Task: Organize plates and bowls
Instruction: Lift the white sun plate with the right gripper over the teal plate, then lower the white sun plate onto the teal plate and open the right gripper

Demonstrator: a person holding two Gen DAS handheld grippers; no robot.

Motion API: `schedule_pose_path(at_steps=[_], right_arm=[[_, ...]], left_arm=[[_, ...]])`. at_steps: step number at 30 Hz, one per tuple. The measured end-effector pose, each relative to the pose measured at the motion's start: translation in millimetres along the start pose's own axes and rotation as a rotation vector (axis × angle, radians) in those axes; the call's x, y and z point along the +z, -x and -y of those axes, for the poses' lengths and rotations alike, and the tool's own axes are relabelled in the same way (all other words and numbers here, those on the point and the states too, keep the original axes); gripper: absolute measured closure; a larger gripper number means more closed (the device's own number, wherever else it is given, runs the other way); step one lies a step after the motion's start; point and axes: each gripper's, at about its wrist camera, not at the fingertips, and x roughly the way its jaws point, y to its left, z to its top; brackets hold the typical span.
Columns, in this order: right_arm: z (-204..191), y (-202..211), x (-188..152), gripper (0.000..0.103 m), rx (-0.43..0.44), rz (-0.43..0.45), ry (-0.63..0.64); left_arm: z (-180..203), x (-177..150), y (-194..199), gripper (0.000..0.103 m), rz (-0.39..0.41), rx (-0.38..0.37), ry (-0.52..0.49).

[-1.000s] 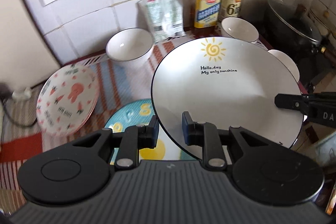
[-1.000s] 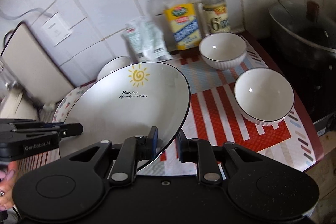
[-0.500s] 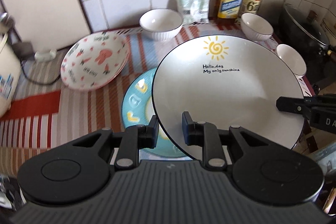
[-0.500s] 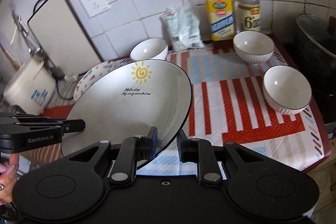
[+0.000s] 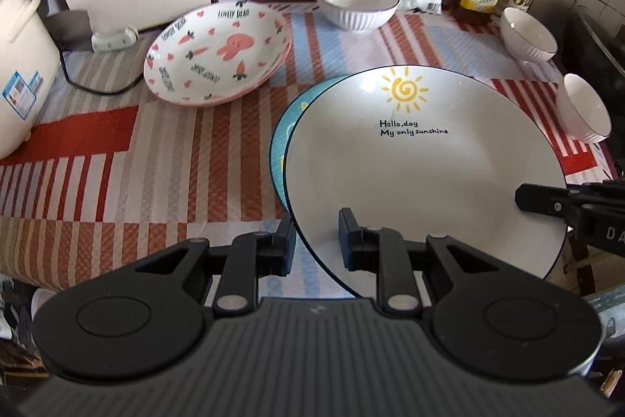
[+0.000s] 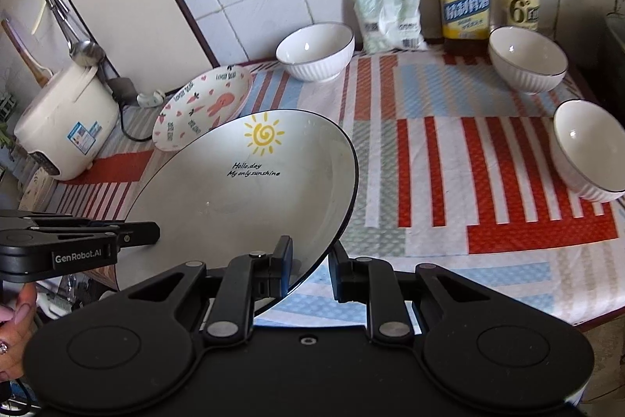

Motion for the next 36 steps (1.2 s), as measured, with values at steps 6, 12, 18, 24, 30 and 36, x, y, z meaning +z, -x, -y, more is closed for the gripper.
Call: schedule_pose_path(at_steps=[6, 12, 18, 24, 30, 36], right_arm=[[0.9, -24.4, 4.7, 0.079, -0.012, -0.044, 0.001], [3.2, -48.3, 7.2, 0.079, -0.01, -0.087, 0.002], [6.6, -62.6, 11.0, 0.079, -0.004, -0.115, -0.01], [6.2, -68.8, 19.2, 0.079, -0.012, -0.121, 0.022], [-2.4, -72.8, 16.8, 0.078, -0.068, -0.133, 0.108], [-5.5, -75.6, 12.2, 0.076, -0.114, -0.134, 0.152]], left_arm=[[-8.0, 0.3, -27.4, 0.082, -0.049, -0.013, 0.025], [-15.0, -0.3, -44.6, 0.082, -0.072, -0.009, 0.041], [-15.8, 5.4, -55.1, 0.082, -0.084, -0.002, 0.03], [-17.5, 12.2, -61.7, 0.082, -0.113, -0.013, 0.044], [-15.8, 12.4, -68.6, 0.082, -0.143, -0.01, 0.036], [-11.7, 16.1, -71.5, 0.082, -0.155, 0.003, 0.02]])
